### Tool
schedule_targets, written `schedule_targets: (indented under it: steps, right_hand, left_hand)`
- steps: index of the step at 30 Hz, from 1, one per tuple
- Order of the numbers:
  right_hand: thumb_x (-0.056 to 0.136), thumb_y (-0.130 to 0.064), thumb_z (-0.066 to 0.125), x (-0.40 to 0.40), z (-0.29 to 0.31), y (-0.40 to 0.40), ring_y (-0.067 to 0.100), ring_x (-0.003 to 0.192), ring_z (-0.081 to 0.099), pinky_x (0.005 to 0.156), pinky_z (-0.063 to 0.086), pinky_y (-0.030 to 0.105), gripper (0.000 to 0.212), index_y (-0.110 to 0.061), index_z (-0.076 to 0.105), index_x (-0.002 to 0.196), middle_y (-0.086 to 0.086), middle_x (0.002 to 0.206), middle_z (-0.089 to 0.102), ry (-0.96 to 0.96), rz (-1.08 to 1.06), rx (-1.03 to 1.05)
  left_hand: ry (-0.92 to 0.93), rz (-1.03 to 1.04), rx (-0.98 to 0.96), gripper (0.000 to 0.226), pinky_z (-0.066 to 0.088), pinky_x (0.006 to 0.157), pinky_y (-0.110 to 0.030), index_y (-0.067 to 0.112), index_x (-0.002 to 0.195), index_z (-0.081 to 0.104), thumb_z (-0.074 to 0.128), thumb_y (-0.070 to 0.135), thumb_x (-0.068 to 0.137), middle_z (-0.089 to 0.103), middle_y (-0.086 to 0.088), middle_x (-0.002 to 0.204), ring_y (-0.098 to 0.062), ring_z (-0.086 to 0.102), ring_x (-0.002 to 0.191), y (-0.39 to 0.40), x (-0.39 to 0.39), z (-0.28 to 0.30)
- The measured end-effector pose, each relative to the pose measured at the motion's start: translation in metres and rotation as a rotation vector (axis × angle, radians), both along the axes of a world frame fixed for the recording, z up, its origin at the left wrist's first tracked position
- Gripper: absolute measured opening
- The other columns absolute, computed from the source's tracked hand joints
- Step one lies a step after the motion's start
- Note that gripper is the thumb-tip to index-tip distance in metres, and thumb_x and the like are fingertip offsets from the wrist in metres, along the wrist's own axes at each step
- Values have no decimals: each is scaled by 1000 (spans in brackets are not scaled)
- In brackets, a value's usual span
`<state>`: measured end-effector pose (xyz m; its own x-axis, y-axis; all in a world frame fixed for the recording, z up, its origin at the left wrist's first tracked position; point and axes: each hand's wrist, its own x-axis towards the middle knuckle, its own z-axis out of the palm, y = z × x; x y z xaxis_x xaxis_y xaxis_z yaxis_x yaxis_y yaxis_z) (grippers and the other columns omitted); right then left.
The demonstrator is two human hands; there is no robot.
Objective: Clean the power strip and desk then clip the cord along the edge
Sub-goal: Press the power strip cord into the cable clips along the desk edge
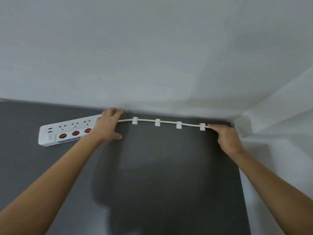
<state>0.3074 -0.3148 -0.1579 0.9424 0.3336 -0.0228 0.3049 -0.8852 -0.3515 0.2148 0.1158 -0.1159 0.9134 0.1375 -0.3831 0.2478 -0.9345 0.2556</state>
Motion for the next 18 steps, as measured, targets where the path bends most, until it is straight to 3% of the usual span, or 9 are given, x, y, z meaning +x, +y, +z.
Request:
schedule_targets:
  steps: [3, 6, 11, 15, 18]
  right_hand:
    - [68, 21, 51, -3, 0, 0, 37, 102, 62, 90, 52, 45, 58, -11, 66, 115, 18, 114, 67, -57, -37, -62]
    - [67, 21, 53, -6, 1, 6, 40, 97, 60, 82, 52, 44, 55, -8, 68, 111, 20, 108, 66, -77, -78, -122]
    - [72, 19, 49, -11, 7, 12, 41, 94, 58, 75, 50, 45, 49, -7, 69, 108, 20, 104, 67, -86, -178, -139]
    - [74, 18, 47, -10, 10, 13, 41, 98, 60, 82, 49, 45, 52, -8, 66, 115, 20, 112, 66, -22, -178, -148]
    - [81, 11, 53, -20, 17, 10, 37, 117, 53, 98, 45, 44, 50, -10, 56, 127, 18, 131, 57, 44, -128, -143]
  left_hand:
    - [178, 65, 226, 109, 31, 109, -52, 19, 150, 17, 84, 25, 64, 30, -13, 149, -36, 28, 137, 65, -20, 5]
    - [138, -7, 149, 97, 38, 105, -47, 15, 144, 31, 84, 21, 63, 44, -11, 139, -35, 43, 127, 88, -18, 1]
    - [42, -73, 16, 91, 36, 104, -41, 18, 142, 38, 82, 10, 63, 42, -12, 135, -33, 39, 126, 96, -6, -1]
    - [6, -103, 36, 92, 35, 106, -42, 20, 145, 35, 80, 8, 65, 41, -11, 139, -33, 39, 128, 101, -6, -3]
    - [-120, -69, 141, 92, 26, 114, -44, 21, 148, 27, 74, 4, 71, 30, -12, 152, -34, 30, 138, 89, -17, -4]
